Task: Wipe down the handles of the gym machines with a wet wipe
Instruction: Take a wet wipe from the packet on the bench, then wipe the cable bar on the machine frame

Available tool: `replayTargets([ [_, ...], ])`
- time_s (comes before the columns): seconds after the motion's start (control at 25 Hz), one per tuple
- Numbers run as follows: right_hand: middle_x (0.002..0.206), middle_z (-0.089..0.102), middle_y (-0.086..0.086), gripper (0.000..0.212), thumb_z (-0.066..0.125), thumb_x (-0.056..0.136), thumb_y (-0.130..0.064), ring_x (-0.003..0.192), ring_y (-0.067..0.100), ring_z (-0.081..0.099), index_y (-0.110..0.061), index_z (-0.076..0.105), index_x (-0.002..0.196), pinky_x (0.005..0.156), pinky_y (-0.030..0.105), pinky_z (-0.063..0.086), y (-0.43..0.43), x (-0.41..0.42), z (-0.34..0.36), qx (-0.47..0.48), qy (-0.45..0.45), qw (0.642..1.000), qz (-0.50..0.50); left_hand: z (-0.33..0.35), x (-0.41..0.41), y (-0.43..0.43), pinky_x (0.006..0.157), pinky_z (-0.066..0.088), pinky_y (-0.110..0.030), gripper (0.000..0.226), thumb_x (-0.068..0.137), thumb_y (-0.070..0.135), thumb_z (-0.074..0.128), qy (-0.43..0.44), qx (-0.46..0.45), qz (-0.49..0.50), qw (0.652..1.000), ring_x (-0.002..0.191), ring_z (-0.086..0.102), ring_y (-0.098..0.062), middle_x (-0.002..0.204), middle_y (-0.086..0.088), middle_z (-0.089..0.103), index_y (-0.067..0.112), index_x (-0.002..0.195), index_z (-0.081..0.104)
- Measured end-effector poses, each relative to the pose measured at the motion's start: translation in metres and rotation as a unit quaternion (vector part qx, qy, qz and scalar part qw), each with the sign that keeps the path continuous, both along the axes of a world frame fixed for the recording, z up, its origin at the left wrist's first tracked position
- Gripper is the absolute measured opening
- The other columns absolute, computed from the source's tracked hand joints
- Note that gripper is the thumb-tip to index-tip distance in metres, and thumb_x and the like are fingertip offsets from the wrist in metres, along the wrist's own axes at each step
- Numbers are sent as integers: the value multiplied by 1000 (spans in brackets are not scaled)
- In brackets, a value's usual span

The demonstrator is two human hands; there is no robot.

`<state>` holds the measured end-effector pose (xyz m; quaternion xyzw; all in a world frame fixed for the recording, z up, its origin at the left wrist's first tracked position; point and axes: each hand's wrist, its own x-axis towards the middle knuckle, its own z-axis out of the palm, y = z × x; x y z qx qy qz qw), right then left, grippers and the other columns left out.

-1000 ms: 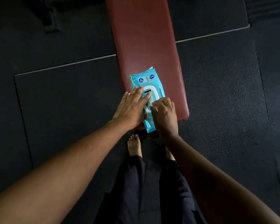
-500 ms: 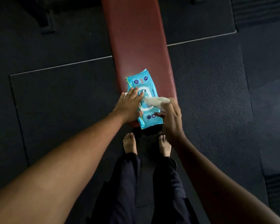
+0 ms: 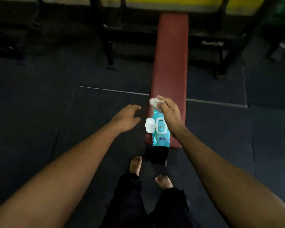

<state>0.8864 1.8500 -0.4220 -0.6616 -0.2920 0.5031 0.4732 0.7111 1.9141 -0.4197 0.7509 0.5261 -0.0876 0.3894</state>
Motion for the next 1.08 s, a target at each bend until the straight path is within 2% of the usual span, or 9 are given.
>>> replayTargets([
  [0.12, 122, 66, -3, 16, 54, 96, -13, 104, 11, 64, -10, 68, 89, 81, 20, 51, 10, -25, 58, 50, -19, 989, 138, 69, -43, -34, 101, 40, -27, 53, 95, 24, 61, -21, 47, 125, 991, 121, 52, -18, 144, 0, 45, 24, 145, 45],
  [0.28, 84, 69, -4, 24, 55, 97, -31, 77, 10, 65, -14, 63, 81, 64, 26, 46, -12, -83, 112, 84, -85, 948, 295, 122, -103, -121, 100, 40, -27, 50, 95, 24, 61, -43, 81, 287, 953, 122, 52, -17, 143, 0, 47, 25, 143, 48],
  [0.4, 77, 68, -7, 36, 63, 91, -46, 72, 7, 65, -11, 65, 83, 63, 25, 51, -54, -165, 154, 93, -90, 899, 419, 153, -171, -212, 104, 42, -31, 47, 95, 24, 61, -24, 99, 424, 900, 124, 52, -18, 141, 0, 50, 25, 141, 49],
  [0.48, 90, 69, -8, 31, 73, 82, -46, 84, 9, 67, -19, 64, 95, 75, 32, 57, -97, -231, 176, 100, -80, 833, 538, 173, -221, -290, 106, 43, -34, 48, 93, 22, 64, 3, 126, 505, 854, 123, 54, -19, 140, -2, 53, 22, 139, 52],
  [0.56, 108, 67, -5, 37, 76, 80, -26, 99, 12, 66, -26, 56, 112, 85, 39, 57, -145, -292, 187, 129, -85, 751, 642, 188, -260, -371, 107, 41, -31, 47, 92, 20, 66, 27, 145, 569, 809, 123, 54, -19, 139, -2, 56, 18, 137, 54],
  [0.68, 108, 65, 2, 42, 71, 82, -9, 98, 19, 64, -21, 49, 114, 84, 40, 56, -238, -378, 203, 221, -145, 647, 715, 209, -302, -507, 102, 42, -25, 44, 91, 18, 66, 40, 158, 670, 724, 118, 58, -17, 132, 0, 60, 18, 135, 56],
  [0.76, 100, 64, 4, 30, 68, 84, -8, 95, 23, 64, -17, 49, 105, 80, 37, 54, -317, -431, 213, 266, -156, 593, 744, 217, -321, -606, 102, 45, -29, 42, 92, 18, 66, 48, 166, 723, 669, 115, 59, -17, 129, -2, 62, 19, 133, 57],
  [0.92, 110, 64, 13, 19, 56, 96, -18, 105, 33, 61, -10, 49, 112, 81, 34, 43, -486, -514, 225, 367, -255, 420, 790, 233, -341, -786, 99, 44, -26, 39, 93, 21, 64, 85, 156, 783, 596, 114, 59, -18, 128, -3, 62, 19, 132, 59],
  [1.08, 100, 63, 6, 4, 55, 94, -18, 96, 27, 61, -18, 53, 97, 79, 30, 43, -651, -580, 261, 350, -142, 398, 836, 253, -364, -947, 96, 46, -27, 34, 92, 24, 64, 118, 164, 843, 498, 106, 60, -14, 123, -1, 65, 27, 125, 63],
])
